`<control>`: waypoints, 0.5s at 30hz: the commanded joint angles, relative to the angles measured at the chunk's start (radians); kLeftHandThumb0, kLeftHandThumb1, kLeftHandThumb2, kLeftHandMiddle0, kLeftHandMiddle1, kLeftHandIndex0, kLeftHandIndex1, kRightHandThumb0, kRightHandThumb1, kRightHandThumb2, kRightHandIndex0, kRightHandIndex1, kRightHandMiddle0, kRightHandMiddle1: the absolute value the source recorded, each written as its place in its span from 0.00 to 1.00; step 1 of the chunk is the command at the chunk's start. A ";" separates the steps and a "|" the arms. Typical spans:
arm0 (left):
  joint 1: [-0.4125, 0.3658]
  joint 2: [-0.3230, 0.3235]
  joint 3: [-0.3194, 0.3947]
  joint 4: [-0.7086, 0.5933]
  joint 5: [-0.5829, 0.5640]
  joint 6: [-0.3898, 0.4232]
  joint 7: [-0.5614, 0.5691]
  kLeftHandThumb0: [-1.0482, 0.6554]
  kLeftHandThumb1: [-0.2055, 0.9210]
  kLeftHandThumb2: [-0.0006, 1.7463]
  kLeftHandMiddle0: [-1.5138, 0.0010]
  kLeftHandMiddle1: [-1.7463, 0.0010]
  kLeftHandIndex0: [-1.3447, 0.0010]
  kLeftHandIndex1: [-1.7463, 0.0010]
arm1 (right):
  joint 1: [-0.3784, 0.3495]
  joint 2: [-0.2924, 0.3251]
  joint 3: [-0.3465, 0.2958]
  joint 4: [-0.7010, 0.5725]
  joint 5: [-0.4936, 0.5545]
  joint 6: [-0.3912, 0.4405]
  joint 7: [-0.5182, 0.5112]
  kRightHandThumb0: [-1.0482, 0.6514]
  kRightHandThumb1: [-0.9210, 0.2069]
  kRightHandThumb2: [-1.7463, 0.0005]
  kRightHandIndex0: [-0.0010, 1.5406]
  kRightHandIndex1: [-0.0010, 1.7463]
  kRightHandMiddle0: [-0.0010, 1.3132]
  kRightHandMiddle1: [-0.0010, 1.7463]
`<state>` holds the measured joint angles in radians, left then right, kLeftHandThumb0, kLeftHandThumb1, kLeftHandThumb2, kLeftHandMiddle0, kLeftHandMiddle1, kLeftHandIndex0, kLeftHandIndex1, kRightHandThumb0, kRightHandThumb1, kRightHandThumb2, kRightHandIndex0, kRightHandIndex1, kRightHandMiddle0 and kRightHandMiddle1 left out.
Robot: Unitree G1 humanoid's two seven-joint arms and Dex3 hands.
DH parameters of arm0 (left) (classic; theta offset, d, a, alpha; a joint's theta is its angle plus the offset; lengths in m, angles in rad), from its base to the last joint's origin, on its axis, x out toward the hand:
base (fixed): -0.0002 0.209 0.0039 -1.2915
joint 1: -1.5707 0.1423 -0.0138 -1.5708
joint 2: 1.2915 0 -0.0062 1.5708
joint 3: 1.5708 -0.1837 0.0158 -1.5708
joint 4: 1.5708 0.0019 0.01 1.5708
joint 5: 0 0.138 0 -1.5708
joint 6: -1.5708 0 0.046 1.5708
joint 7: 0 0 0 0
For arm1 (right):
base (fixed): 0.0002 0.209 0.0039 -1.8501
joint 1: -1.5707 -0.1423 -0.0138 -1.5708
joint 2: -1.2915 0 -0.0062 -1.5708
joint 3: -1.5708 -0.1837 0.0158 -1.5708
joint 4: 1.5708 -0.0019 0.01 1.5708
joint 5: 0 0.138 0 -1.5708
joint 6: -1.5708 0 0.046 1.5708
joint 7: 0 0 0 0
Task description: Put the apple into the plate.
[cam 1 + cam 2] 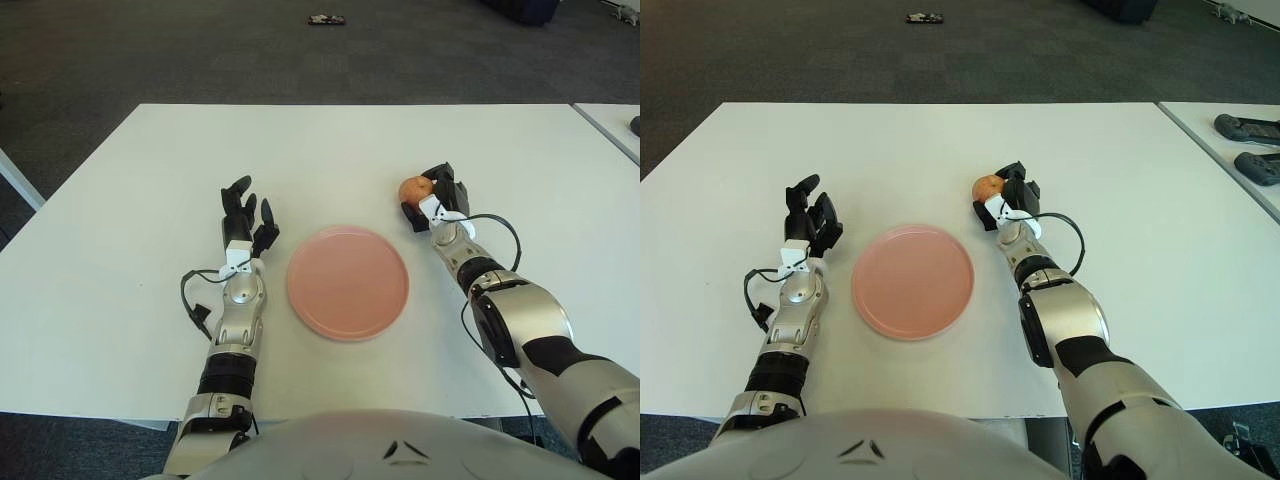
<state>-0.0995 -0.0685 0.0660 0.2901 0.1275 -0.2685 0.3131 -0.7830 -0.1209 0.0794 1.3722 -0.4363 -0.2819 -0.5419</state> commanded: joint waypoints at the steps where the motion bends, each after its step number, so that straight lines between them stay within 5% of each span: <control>1: -0.006 0.008 -0.001 -0.001 0.011 0.004 0.004 0.21 1.00 0.41 0.68 0.97 1.00 0.41 | 0.009 0.003 -0.009 -0.001 0.014 -0.009 -0.006 0.67 0.65 0.18 0.83 1.00 0.81 1.00; 15: -0.008 0.007 0.004 0.000 -0.006 0.008 -0.005 0.21 1.00 0.40 0.68 0.97 0.99 0.41 | 0.003 0.000 -0.040 -0.004 0.039 -0.022 -0.010 0.66 0.65 0.19 0.78 1.00 0.80 1.00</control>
<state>-0.0995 -0.0673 0.0665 0.2901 0.1254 -0.2683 0.3126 -0.7801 -0.1200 0.0579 1.3722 -0.4185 -0.2944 -0.5450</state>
